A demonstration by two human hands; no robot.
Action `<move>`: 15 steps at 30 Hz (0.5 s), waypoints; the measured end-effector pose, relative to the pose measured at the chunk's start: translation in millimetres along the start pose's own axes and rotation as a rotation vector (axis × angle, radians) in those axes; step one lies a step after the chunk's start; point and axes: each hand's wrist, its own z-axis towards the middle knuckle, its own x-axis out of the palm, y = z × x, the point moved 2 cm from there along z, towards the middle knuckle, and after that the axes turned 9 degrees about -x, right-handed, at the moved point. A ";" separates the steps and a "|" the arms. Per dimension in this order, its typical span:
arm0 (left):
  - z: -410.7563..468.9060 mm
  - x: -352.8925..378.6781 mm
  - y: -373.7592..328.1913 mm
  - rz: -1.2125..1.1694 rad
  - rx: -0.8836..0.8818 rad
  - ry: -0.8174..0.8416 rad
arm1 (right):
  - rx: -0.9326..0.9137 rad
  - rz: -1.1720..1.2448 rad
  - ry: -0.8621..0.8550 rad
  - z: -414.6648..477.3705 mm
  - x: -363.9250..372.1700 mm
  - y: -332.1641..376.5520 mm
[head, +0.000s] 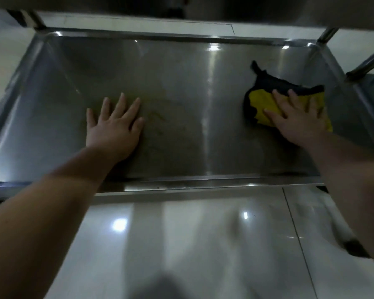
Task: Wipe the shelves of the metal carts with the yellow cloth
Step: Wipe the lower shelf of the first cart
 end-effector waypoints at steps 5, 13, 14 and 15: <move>-3.6 3.1 7.5 0.017 0.030 -0.015 | 0.040 0.098 -0.002 -23.5 11.9 106.5; -10.6 5.9 15.9 -0.009 0.020 -0.025 | -0.422 -0.091 0.001 -74.7 41.3 195.1; -12.1 6.1 14.4 -0.019 0.017 -0.035 | -0.414 -0.102 0.004 -71.8 40.9 180.6; -12.6 6.2 13.5 -0.026 0.013 -0.043 | -0.394 -0.116 0.014 -68.1 39.9 164.1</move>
